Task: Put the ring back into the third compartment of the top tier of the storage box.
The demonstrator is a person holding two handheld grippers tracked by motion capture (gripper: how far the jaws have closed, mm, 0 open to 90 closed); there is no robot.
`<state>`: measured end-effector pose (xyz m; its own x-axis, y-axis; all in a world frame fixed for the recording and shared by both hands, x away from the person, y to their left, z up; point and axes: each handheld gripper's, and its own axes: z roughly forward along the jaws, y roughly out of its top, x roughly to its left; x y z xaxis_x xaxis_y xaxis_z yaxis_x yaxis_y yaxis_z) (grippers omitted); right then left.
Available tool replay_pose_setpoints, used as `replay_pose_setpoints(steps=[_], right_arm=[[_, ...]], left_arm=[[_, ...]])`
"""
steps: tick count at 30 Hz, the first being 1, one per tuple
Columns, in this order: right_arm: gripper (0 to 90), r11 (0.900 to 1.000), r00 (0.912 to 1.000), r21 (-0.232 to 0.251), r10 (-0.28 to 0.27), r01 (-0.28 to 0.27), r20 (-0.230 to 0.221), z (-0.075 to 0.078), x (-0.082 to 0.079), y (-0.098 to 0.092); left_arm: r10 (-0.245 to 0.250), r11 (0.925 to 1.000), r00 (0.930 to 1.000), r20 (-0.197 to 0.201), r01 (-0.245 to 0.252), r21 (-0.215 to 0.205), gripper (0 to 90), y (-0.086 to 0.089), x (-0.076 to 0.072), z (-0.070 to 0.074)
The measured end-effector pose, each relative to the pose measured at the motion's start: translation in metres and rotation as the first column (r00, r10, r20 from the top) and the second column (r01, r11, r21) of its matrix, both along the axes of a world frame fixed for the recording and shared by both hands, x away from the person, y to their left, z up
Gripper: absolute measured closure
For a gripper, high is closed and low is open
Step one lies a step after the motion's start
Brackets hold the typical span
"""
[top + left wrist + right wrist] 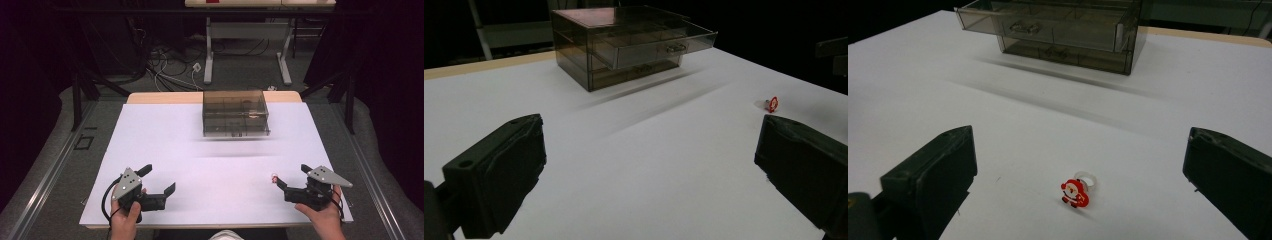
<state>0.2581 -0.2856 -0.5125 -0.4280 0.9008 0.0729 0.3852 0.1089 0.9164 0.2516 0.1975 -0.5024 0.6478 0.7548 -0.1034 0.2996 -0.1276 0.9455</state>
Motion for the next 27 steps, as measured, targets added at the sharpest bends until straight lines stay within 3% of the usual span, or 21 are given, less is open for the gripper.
replay_pose_setpoints(steps=[4, 7, 10, 11, 17, 24, 27], right_arm=[[1.4, 1.000, 1.0000, -0.023, -0.001, 0.001, -0.010, 0.000, 0.001, 0.003], [7.0, 1.000, 0.9999, -0.030, -0.001, 0.001, 0.017, 0.000, 0.003, 0.002], [8.9, 0.999, 0.9999, -0.033, -0.003, 0.004, 0.014, -0.001, 0.006, 0.002], [13.4, 0.999, 0.9998, -0.040, -0.001, 0.002, 0.019, -0.003, 0.009, 0.001], [15.0, 0.998, 0.9995, -0.054, 0.014, -0.012, 0.028, -0.005, 0.015, 0.002], [21.5, 0.996, 0.9991, -0.083, 0.042, -0.041, 0.010, -0.007, 0.029, 0.001], [28.4, 0.998, 0.9993, -0.062, 0.031, -0.032, -0.023, -0.008, 0.035, 0.001]], left_arm=[[-0.007, 0.9999, 1.0000, 0.000, 0.007, 0.013, 0.2, -0.001, 0.001, -0.001], [-0.007, 0.9999, 1.0000, -0.001, 0.007, 0.012, 0.2, -0.002, 0.001, -0.001], [-0.007, 0.9999, 1.0000, -0.002, 0.007, 0.010, 0.2, -0.001, 0.000, -0.001], [-0.005, 0.9999, 1.0000, -0.002, 0.005, 0.013, 0.2, -0.001, 0.000, 0.000], [0.002, 1.0000, 1.0000, -0.005, -0.002, 0.005, 0.2, 0.000, 0.001, -0.001], [0.004, 1.0000, 0.9999, -0.014, -0.004, 0.004, 0.2, 0.000, 0.003, -0.002], [0.002, 1.0000, 0.9998, -0.017, -0.002, 0.008, 0.2, 0.000, 0.002, -0.003]])
